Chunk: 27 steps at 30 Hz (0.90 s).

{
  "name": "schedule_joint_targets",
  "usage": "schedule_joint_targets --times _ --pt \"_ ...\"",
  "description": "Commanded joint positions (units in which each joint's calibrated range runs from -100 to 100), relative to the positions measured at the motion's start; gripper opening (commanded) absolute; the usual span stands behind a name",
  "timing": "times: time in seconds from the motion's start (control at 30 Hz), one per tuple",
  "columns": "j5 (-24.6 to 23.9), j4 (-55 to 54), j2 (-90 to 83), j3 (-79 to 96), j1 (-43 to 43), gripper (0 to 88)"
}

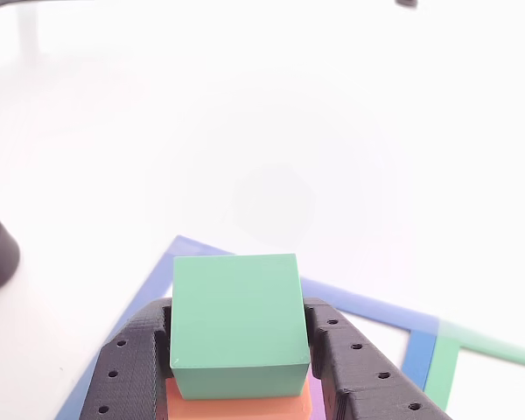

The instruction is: Tower of hanoi

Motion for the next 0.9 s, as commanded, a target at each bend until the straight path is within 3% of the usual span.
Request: schedule_joint_targets --times 0.0,0.17,0.53,0.67,0.87 --pt "0.39 -1.49 -0.65 0.31 0.86 10.0" --pt "0.39 -2.62 -0.25 0.31 0.86 22.1" --pt "0.39 -2.46 -1.94 -2.50 1.09 28.9" --pt "0.39 9.76 -9.15 -7.77 1.47 28.8" --pt "0.39 43.43 -21.09 -23.77 3.60 24.9"
